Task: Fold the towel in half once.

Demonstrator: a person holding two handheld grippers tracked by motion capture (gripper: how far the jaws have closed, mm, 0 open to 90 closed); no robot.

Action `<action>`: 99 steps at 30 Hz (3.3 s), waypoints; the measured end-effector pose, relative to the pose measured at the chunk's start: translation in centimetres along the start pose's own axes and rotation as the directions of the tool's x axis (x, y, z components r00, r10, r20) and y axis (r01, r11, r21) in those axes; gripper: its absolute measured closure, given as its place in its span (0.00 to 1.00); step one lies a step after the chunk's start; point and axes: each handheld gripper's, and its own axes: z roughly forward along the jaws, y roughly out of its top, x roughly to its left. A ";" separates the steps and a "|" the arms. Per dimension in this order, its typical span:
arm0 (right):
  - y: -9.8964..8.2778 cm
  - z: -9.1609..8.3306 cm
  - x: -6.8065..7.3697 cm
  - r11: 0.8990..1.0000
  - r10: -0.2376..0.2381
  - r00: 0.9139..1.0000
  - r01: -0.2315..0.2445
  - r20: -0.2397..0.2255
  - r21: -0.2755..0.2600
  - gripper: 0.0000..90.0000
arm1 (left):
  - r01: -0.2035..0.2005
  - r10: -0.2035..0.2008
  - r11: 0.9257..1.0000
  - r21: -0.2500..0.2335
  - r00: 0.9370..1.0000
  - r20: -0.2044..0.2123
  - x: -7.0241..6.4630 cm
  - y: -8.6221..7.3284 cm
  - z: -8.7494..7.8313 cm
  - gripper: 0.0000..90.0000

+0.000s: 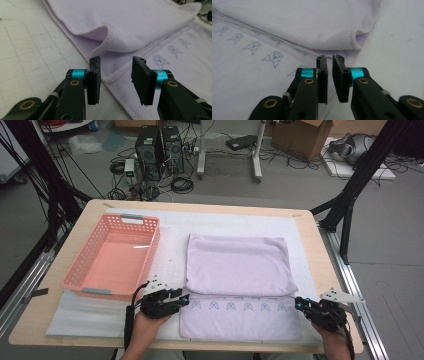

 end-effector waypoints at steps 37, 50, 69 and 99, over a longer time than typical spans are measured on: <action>1.0 4.0 0.9 0.995 -0.097 0.986 0.093 0.134 0.043 0.67 | -0.075 0.078 0.996 0.038 0.994 -0.078 -1.2 0.5 1.1 0.80; 1.2 2.4 0.7 0.998 -0.042 0.996 0.046 0.079 -0.043 0.80 | -0.015 0.015 0.996 -0.086 1.000 -0.007 -1.6 1.1 -1.4 0.97; 0.7 2.7 1.1 0.991 -0.129 0.986 0.125 0.108 0.040 0.96 | 0.016 -0.013 0.997 -0.073 0.999 0.034 -1.8 -0.2 -2.3 0.97; -2.8 -4.2 2.2 0.996 0.043 0.994 -0.035 0.104 -0.080 0.53 | 0.008 -0.009 1.000 -0.025 1.000 -0.005 -4.0 -2.5 -2.5 0.56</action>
